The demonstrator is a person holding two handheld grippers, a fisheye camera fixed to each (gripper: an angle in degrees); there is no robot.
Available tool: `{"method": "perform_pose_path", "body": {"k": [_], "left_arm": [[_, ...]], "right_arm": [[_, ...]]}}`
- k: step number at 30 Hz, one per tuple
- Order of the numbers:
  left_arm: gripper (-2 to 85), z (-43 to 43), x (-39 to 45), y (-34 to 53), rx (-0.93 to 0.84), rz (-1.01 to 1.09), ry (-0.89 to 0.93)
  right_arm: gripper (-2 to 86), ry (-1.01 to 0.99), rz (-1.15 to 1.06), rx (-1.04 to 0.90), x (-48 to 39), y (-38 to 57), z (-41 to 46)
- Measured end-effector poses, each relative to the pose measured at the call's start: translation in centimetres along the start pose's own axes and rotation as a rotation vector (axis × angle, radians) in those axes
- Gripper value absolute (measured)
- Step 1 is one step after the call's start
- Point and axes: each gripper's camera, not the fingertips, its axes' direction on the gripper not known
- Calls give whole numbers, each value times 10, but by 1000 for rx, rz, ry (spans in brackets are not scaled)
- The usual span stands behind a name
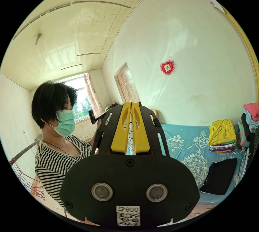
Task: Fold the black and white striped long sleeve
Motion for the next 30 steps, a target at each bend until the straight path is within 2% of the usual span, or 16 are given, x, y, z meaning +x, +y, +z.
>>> {"method": "perform_pose_path", "body": {"k": [12,21,30], "left_arm": [[2,-188,-20,-87,129,144,-117],[3,-274,-28,-69,145,103,-164],[3,-317,-39,-24,178,55,-178]], "right_arm": [[1,-34,-142,55,-84,8,-38],[1,-43,-210,67,-125,40,-38],[1,13,-327,66,-169,78,-16]]}}
